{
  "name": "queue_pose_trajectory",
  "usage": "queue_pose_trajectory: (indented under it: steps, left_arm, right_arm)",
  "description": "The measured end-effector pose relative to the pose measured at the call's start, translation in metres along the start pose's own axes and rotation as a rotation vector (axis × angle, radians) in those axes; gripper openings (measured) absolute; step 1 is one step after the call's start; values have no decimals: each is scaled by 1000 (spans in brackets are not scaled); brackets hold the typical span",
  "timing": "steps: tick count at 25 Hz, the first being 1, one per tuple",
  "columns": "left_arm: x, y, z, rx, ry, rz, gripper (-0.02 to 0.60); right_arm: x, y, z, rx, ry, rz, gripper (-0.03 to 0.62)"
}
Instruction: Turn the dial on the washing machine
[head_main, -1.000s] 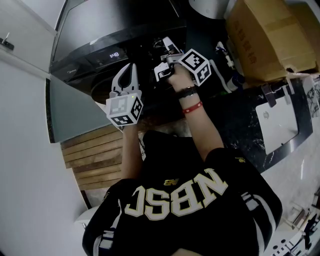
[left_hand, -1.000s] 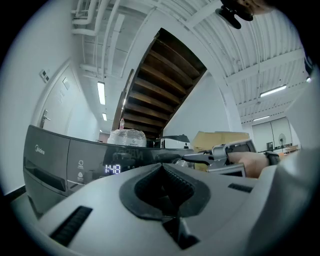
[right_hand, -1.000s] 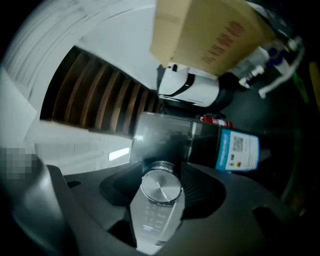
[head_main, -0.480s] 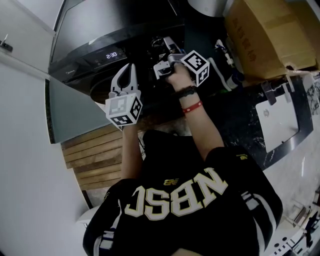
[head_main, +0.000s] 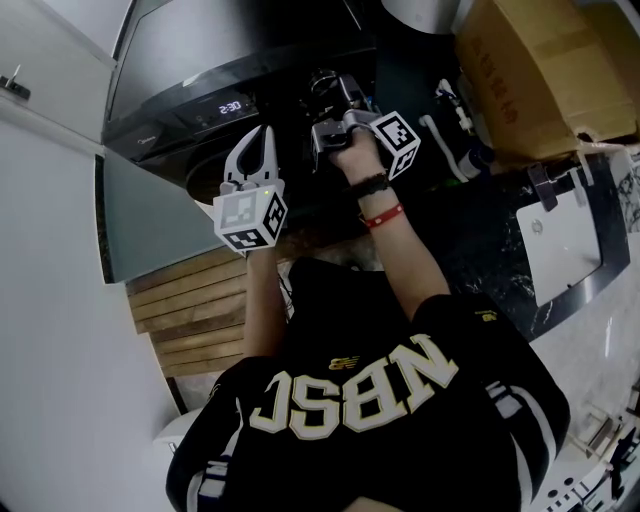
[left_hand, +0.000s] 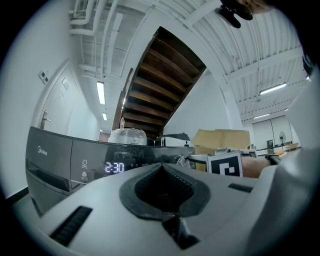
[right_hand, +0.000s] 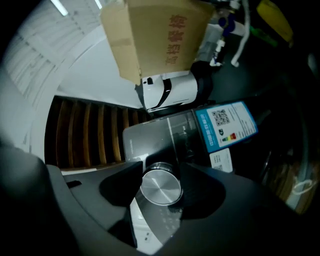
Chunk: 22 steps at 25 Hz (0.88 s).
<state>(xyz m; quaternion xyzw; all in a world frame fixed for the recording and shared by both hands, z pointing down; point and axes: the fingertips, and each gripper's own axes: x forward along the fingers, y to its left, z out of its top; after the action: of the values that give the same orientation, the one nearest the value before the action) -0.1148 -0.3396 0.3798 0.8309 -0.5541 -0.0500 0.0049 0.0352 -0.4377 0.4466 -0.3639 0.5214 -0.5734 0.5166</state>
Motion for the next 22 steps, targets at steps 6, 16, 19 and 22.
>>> queue_pose_trajectory:
  steps: [6, 16, 19, 22]
  left_arm:
    - [-8, 10, 0, 2, 5, 24, 14]
    - [-8, 12, 1, -4, 5, 18, 14]
    - [-8, 17, 4, -7, 5, 30, 14]
    - [-7, 19, 5, -13, 10, 33, 14]
  right_arm:
    - [-2, -10, 0, 225, -64, 22, 241]
    - [0, -3, -2, 102, 84, 12, 239]
    - [-4, 2, -4, 4, 132, -2, 238]
    - [-13, 7, -2, -108, 154, -14, 207]
